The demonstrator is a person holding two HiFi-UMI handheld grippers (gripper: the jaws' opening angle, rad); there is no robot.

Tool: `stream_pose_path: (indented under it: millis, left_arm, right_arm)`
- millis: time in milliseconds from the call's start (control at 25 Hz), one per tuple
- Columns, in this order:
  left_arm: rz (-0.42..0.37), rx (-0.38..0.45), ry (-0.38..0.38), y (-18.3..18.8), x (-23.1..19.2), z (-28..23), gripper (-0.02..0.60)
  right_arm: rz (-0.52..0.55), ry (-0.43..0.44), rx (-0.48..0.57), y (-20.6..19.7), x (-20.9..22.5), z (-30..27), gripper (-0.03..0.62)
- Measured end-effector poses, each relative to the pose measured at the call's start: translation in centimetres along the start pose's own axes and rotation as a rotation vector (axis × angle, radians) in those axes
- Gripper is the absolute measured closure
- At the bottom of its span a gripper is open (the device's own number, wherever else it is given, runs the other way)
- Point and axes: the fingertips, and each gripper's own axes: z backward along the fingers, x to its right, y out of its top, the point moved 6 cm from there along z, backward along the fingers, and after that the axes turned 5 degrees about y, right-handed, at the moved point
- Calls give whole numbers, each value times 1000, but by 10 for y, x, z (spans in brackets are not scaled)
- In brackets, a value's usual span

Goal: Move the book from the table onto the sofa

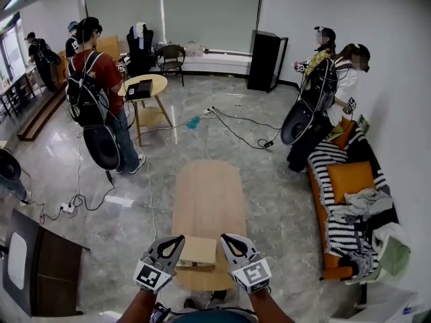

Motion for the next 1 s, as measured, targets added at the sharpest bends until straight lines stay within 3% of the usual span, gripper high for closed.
stream_pose_path:
  millis: [200, 520, 1000]
  left_arm:
    - [11, -55, 44, -25, -1, -24, 577]
    - [90, -145, 102, -76, -19, -46, 577]
    - [244, -410, 110, -225, -60, -65, 577]
  right_arm:
    - [-13, 37, -10, -17, 28, -11, 580]
    - [-29, 51, -54, -54, 55, -38, 580]
    - [-151, 45, -240, -170, 72, -95, 579]
